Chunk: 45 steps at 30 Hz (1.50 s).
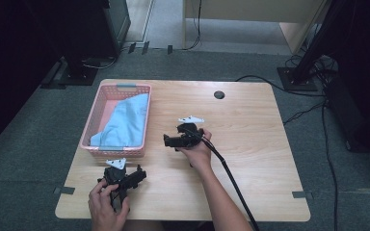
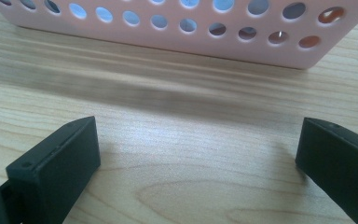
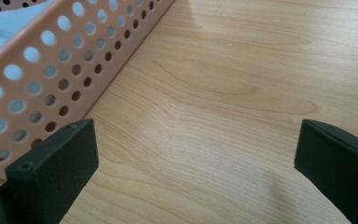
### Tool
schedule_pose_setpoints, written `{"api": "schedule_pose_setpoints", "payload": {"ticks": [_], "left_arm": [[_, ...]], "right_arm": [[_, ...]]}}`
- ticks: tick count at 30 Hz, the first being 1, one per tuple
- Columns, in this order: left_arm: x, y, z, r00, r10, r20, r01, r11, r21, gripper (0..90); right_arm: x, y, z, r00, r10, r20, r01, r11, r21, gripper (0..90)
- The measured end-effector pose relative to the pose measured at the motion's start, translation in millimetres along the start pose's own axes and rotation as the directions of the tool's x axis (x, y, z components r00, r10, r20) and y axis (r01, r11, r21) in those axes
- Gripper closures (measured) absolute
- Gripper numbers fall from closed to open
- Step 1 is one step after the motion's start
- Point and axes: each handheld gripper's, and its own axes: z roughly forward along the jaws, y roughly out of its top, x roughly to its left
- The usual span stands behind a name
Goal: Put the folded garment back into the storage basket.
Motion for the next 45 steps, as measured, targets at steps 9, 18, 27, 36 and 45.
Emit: {"api": "schedule_pose_setpoints", "payload": {"ticks": [9, 18, 27, 36, 45], "left_arm": [[-0.1, -0.1, 0.1, 1.0000, 0.000, 0.000, 0.000, 1.0000, -0.002, 0.0], [0.0, 0.0, 0.0, 1.0000, 0.000, 0.000, 0.000, 1.0000, 0.000, 0.0], [0.0, -0.1, 0.1, 1.0000, -0.001, 0.000, 0.001, 1.0000, -0.001, 0.0], [0.0, -0.1, 0.1, 1.0000, 0.000, 0.000, 0.000, 1.0000, -0.001, 0.0], [-0.1, -0.1, 0.1, 1.0000, -0.001, 0.000, 0.001, 1.0000, -0.002, 0.0]], "right_arm": [[-12.0, -8.9, -11.3, 0.9997, -0.006, 0.024, 0.007, 1.000, -0.015, 0.0], [-19.8, -13.3, -29.9, 0.9996, 0.002, 0.030, -0.001, 0.999, -0.042, 0.0], [-30.7, -19.9, -47.0, 0.9989, 0.001, 0.047, 0.002, 0.998, -0.058, 0.0], [-48.7, -26.8, -64.0, 0.9972, 0.041, 0.062, -0.037, 0.997, -0.071, 0.0], [-69.5, -37.6, -78.1, 0.9938, 0.070, 0.087, -0.064, 0.995, -0.073, 0.0]]}}
